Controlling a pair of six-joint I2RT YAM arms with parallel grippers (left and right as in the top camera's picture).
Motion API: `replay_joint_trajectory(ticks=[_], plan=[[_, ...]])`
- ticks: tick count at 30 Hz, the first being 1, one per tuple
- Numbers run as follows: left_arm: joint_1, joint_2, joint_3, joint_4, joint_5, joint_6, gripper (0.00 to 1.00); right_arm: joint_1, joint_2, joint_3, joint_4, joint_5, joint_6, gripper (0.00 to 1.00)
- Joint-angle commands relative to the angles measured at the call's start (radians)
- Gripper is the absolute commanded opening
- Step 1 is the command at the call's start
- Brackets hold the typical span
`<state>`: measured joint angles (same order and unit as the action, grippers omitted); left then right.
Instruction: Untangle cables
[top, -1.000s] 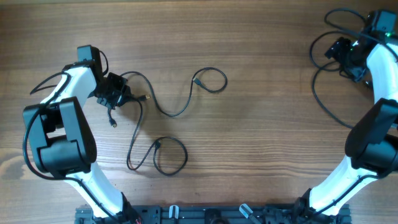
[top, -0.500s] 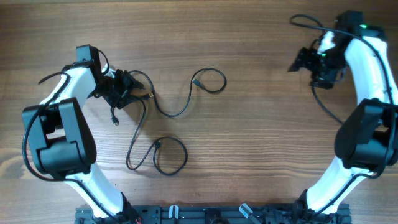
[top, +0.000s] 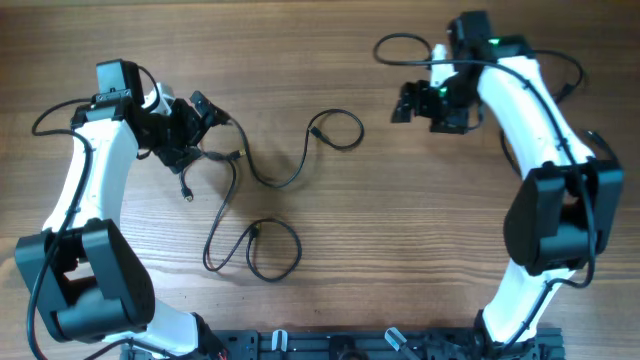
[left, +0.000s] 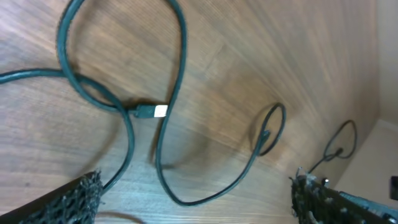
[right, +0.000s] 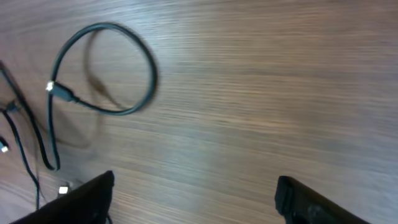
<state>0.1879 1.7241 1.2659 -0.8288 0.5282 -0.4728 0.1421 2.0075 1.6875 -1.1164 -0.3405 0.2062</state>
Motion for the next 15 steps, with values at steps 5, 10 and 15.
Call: replay_joint_trajectory(ticks=[5, 10, 15], plan=[[-0.003, 0.000, -0.024, -0.056, -0.160, 0.021, 0.34, 0.131, -0.018, 0.006, 0.049, -0.021, 0.093, 0.76], [-0.003, 0.000, -0.090, -0.035, -0.160, 0.021, 0.04, 0.204, -0.018, 0.006, 0.091, -0.021, 0.139, 0.73], [-0.003, 0.000, -0.174, -0.006, -0.159, 0.017, 0.05, 0.301, -0.018, 0.006, 0.137, -0.020, 0.138, 0.73]])
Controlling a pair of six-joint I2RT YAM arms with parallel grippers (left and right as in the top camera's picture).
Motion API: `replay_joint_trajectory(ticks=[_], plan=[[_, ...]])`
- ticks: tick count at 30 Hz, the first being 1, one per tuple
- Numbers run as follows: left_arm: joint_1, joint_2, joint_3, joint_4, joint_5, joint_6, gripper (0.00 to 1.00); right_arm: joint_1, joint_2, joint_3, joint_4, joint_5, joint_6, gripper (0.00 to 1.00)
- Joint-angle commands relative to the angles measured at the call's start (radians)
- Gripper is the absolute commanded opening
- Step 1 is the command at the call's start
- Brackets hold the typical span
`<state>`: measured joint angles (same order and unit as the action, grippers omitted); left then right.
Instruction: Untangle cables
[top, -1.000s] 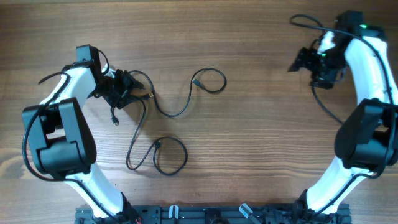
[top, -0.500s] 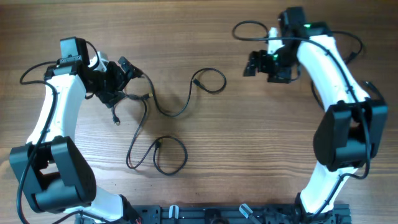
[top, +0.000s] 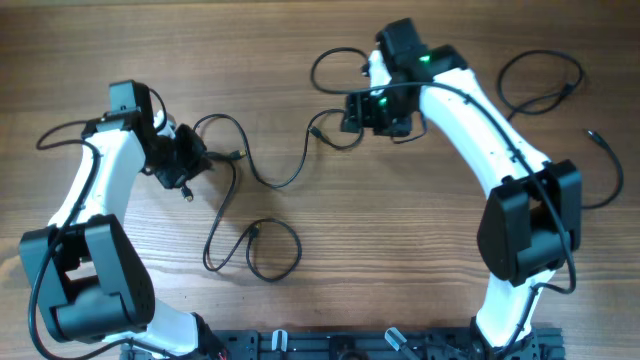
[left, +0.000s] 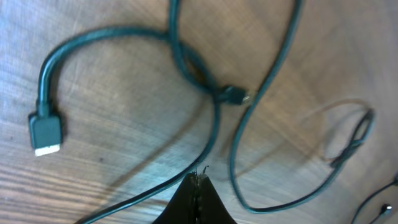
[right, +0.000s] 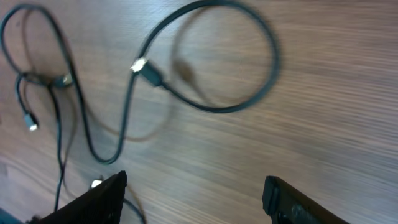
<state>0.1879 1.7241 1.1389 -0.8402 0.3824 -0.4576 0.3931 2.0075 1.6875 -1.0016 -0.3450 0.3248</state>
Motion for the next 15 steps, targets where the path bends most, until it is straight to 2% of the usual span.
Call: replay_joint_trajectory(ticks=[1, 4, 6, 10, 12, 15], plan=[[-0.003, 0.000, -0.058, 0.005, -0.014, 0.002, 0.13, 0.068, -0.018, 0.006, 0.039, -0.016, 0.019, 0.73], [-0.003, 0.000, -0.096, 0.015, -0.014, 0.002, 0.47, 0.107, -0.018, 0.006, 0.095, -0.016, 0.036, 0.73], [-0.003, 0.000, -0.116, 0.022, -0.014, 0.002, 0.49, 0.127, -0.018, 0.006, 0.128, -0.016, 0.047, 0.73], [-0.003, 0.000, -0.160, 0.048, -0.018, 0.002, 0.48, 0.164, -0.018, 0.006, 0.208, -0.016, 0.073, 0.73], [-0.003, 0.000, -0.178, 0.066, -0.018, 0.002, 0.49, 0.179, -0.018, 0.006, 0.238, -0.015, 0.105, 0.65], [-0.003, 0.000, -0.201, 0.100, -0.018, 0.002, 0.52, 0.205, -0.018, 0.006, 0.285, -0.014, 0.124, 0.64]])
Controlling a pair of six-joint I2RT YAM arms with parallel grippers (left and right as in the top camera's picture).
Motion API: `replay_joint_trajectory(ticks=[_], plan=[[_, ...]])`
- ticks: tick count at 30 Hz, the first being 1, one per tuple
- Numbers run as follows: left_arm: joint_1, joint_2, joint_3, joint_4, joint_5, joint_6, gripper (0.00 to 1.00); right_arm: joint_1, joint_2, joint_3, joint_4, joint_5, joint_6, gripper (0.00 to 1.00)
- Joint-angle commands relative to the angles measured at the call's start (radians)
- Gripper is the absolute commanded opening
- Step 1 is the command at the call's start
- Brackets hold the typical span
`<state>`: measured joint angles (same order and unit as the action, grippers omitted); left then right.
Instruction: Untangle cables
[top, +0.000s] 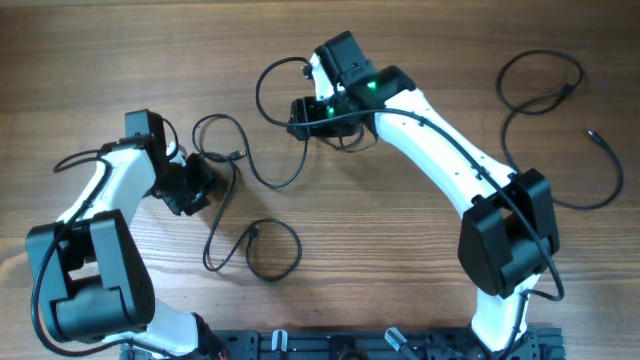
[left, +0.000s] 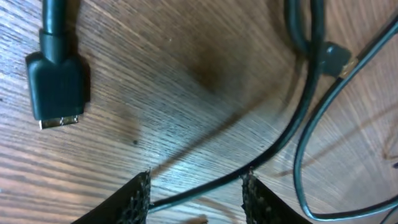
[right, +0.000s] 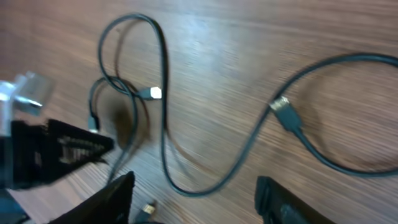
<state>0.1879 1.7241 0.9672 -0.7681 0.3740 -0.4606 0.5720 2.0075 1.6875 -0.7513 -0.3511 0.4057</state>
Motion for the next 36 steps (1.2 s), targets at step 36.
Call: replay_joint_trajectory(ticks=[36], plan=[[-0.127, -0.099, -0.039, 0.058, -0.080, 0.190, 0.47, 0.090, 0.056, 0.006, 0.140, 0.066, -0.099, 0.80]])
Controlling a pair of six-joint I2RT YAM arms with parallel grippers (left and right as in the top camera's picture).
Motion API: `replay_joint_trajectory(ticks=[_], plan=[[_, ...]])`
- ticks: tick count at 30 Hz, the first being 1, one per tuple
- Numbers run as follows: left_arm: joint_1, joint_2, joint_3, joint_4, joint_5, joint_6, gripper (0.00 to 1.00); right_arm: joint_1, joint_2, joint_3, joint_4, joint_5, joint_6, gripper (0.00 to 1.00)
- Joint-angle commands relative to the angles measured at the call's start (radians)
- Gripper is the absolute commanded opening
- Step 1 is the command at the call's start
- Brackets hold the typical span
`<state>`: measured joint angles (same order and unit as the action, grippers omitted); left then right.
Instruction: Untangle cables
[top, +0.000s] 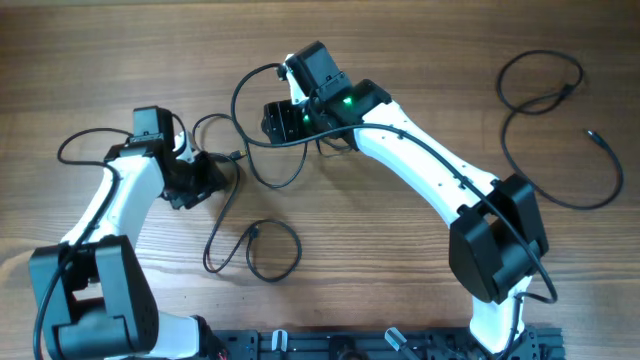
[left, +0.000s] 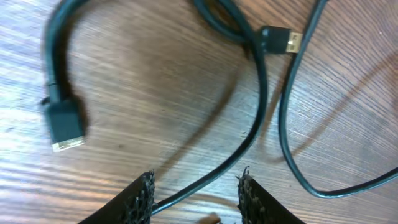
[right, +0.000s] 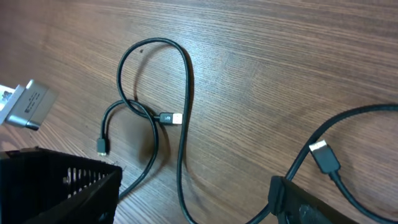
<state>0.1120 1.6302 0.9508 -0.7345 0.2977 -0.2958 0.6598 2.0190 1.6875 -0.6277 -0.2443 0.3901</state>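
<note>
Dark cables (top: 262, 178) lie tangled left of the table's middle, with a lower loop (top: 273, 250) toward the front. My left gripper (top: 198, 180) stands open low over the tangle's left end. In its wrist view one strand (left: 249, 149) runs between the fingers (left: 140, 198), beside a black USB plug (left: 65, 127) and a small gold-tipped connector (left: 283, 41). My right gripper (top: 272, 120) hangs wide open above the tangle's upper part. Its own view shows a crossed loop (right: 152, 74), a connector (right: 169, 117) and a larger plug (right: 324, 155).
A separate black cable (top: 530, 80) lies coiled at the far right, its end (top: 590, 134) pointing left. The arm bases and a black rail (top: 380, 345) line the front edge. Bare wood shows at the back and front right.
My right gripper has moved further left and now hangs over the tangle's upper part. My left gripper stays open around the same strand but stands higher, with the plug looking smaller.
At first my left gripper was open over the tangle's left end and my right gripper was far off at the back right. Then the left was shut and the right was nearer. Later the left stood open around a strand, the right at the tangle's right end.
</note>
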Motion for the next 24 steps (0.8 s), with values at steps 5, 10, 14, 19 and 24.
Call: replay_joint_trajectory(ticks=[5, 10, 14, 19, 24], plan=[[-0.114, -0.005, -0.053, 0.043, -0.075, 0.026, 0.52, 0.007, 0.073, 0.006, 0.015, -0.071, -0.130, 0.80], [-0.123, -0.005, -0.075, 0.059, -0.130, -0.004, 0.51, 0.025, 0.099, 0.006, -0.010, -0.072, -0.183, 0.82], [-0.123, -0.005, -0.105, 0.111, -0.140, -0.003, 0.50, 0.045, 0.120, 0.006, -0.012, -0.071, -0.182, 0.85], [-0.123, -0.005, -0.132, 0.164, -0.162, -0.005, 0.38, 0.051, 0.153, 0.006, -0.008, -0.071, -0.181, 0.91], [-0.123, -0.003, -0.134, 0.165, -0.211, -0.061, 0.26, 0.051, 0.181, 0.006, 0.007, -0.064, -0.180, 0.94]])
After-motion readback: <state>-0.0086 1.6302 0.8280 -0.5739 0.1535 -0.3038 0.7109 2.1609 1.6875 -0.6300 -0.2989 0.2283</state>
